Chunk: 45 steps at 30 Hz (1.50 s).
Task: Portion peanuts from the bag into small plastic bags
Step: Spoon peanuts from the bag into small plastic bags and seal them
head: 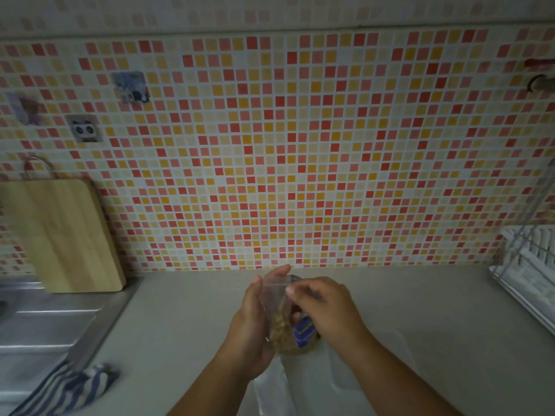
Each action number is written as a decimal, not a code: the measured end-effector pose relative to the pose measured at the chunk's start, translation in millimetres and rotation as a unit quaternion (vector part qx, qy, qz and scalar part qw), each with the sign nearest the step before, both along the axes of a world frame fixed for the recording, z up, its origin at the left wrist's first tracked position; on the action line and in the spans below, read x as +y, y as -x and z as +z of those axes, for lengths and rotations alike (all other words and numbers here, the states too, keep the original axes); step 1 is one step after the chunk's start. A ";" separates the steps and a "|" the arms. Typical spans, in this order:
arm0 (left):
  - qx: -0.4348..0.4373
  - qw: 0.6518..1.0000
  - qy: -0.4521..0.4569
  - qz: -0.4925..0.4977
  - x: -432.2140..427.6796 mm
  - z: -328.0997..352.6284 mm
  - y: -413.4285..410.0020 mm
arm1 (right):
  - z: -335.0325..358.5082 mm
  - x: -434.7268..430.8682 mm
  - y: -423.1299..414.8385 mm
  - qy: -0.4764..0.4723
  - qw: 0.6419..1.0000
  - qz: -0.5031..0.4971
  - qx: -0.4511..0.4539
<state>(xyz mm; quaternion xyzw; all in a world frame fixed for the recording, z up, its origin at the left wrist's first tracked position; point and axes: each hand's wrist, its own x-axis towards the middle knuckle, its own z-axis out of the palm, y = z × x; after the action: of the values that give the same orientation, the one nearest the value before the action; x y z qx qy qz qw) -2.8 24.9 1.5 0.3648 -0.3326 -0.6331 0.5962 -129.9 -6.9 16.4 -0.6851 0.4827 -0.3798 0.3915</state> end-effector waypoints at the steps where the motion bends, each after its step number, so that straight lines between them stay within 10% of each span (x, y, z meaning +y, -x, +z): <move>1: -0.013 1.000 -0.002 -0.009 3.3 -0.3 2.0 | 2.6 6.3 -2.5 -0.039 0.999 -0.007 -0.026; 6: -0.205 0.974 0.045 0.082 9.5 -10.5 6.9 | -10.9 17.7 -1.1 -0.087 0.988 -0.068 -0.112; 14: -0.249 0.951 -0.033 0.179 16.2 -44.6 -3.3 | -55.2 35.9 13.1 -0.173 0.977 -0.093 -0.089; 17: -0.434 0.871 -0.105 0.202 15.7 -91.2 -15.6 | -93.0 40.7 21.1 -0.185 0.974 -0.120 0.046; 21: -0.689 0.724 0.028 0.030 22.8 -150.1 -15.1 | -130.9 46.9 21.9 -0.184 0.959 -0.136 0.165; 26: -0.816 0.570 0.093 -0.021 24.3 -162.7 -26.4 | -151.0 48.2 10.5 -0.165 0.956 -0.149 0.190; 33: -0.793 0.597 0.121 -0.004 41.2 -170.9 -55.2 | -169.0 40.3 -9.0 -0.168 0.952 -0.165 0.195; 40: -0.636 0.749 -0.159 0.091 30.6 -159.6 -62.1 | -174.8 40.1 -15.4 -0.170 0.952 -0.193 0.166; 45: -0.562 0.792 -0.204 0.125 30.0 -149.2 -67.4 | -178.3 46.5 -15.2 -0.117 0.956 -0.170 0.207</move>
<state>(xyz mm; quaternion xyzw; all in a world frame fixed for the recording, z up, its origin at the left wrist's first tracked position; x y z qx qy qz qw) 64.6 54.9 -147.7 0.8078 -0.4239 -0.2896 0.2897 -114.7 39.6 -161.8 -0.6064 0.7033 -0.2314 0.2901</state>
